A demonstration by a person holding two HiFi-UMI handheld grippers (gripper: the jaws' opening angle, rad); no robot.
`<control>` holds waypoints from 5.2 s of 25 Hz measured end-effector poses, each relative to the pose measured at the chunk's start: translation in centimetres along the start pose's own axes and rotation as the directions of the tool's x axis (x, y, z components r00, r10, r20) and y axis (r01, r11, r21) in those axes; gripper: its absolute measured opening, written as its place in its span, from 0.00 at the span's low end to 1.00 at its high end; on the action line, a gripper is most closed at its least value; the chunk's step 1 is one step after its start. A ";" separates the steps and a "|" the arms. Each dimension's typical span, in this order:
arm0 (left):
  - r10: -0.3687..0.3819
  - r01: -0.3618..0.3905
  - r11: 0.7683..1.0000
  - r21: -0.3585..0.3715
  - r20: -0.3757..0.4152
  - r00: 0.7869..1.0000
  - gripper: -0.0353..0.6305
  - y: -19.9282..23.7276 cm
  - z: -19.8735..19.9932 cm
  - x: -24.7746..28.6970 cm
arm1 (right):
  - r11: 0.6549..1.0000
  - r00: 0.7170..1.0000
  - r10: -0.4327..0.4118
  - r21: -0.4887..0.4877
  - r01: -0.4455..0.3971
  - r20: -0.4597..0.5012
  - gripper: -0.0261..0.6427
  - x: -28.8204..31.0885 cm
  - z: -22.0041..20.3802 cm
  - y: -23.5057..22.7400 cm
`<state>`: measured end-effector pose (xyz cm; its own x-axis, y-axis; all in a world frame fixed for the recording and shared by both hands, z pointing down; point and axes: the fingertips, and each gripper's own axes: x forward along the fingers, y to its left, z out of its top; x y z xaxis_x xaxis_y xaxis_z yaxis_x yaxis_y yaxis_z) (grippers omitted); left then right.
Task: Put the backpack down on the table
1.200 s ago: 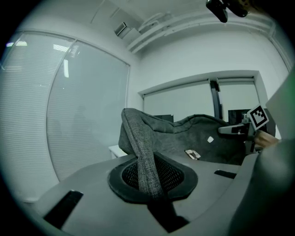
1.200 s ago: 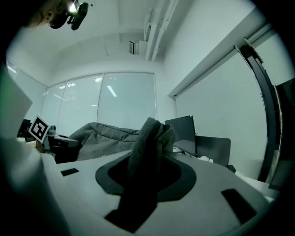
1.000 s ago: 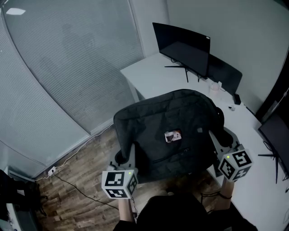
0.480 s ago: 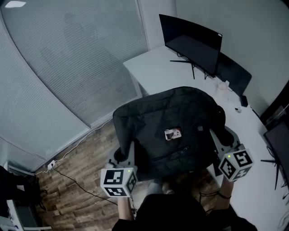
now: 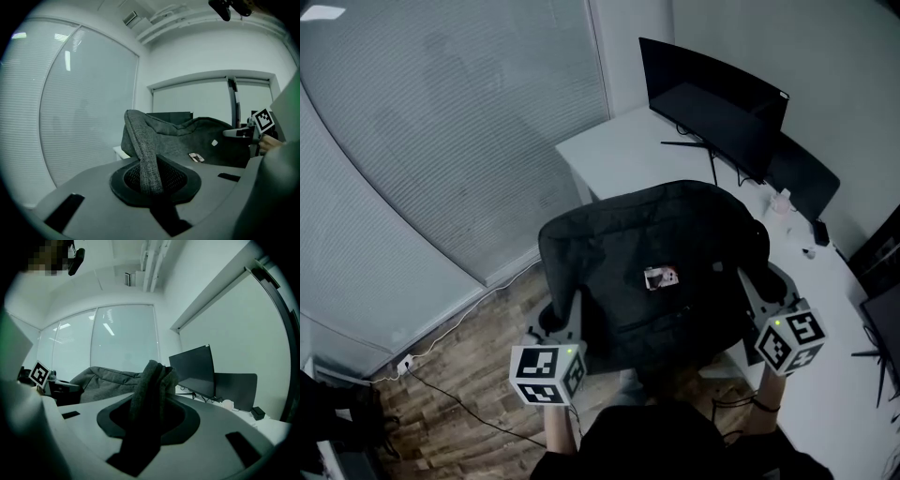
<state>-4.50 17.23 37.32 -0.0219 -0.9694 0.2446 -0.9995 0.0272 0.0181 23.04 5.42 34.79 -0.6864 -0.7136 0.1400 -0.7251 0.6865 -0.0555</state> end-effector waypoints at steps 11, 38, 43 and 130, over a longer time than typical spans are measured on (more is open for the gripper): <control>-0.043 0.043 0.999 0.001 0.006 0.999 0.12 6.1 1.8 6.9 | 0.999 0.999 -0.050 0.001 0.050 0.015 0.22 7.9 1.2 0.2; -0.112 0.112 0.994 0.012 0.045 0.993 0.12 13.8 6.3 18.8 | 0.994 0.992 -0.113 0.000 0.113 0.062 0.22 20.3 4.9 -1.9; -0.117 0.116 0.993 0.015 0.041 0.992 0.12 15.1 7.7 22.4 | 0.993 0.991 -0.120 0.010 0.120 0.059 0.22 23.8 5.7 -3.5; -0.105 0.104 0.994 -0.026 -0.448 0.888 0.37 23.4 -4.5 61.1 | 0.905 0.808 -0.396 -0.039 0.423 -0.435 0.36 51.3 -11.4 -23.7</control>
<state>-29.09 -40.29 57.02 0.0963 -0.7540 0.6497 -0.9953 -0.0677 0.0690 5.64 -45.87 54.53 -0.2431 -0.7880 0.5657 -0.9443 0.3255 0.0476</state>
